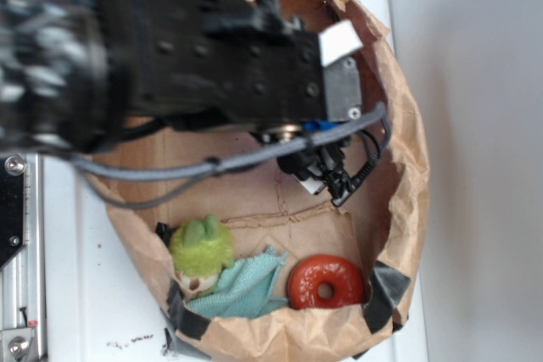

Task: Grab the blue sponge.

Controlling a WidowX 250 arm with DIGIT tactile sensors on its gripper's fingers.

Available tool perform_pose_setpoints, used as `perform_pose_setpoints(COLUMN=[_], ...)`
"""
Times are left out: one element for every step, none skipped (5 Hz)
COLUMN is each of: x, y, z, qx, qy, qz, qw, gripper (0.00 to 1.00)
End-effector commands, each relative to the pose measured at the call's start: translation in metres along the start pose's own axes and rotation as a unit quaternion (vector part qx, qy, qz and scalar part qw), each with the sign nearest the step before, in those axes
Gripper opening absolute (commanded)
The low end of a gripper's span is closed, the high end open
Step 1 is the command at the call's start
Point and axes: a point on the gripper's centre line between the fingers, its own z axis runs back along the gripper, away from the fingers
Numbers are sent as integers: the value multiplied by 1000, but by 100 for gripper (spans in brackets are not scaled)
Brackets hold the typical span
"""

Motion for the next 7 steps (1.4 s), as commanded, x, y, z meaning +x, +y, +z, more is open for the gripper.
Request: perform_pose_setpoints(x=[11, 15, 17, 16, 17, 20, 19], y=[2, 4, -1, -3, -6, -10, -16], z=[-6, -7, -14, -20, -18, -26, -39], qx=[15, -17, -34, -40, -55, -56, -42], qy=[-37, -39, -49, -28, -28, -40, -53], qz=[11, 38, 39, 61, 64, 78, 72], qw=[999, 998, 997, 997, 996, 995, 995], gripper=[100, 100, 100, 100, 100, 100, 100])
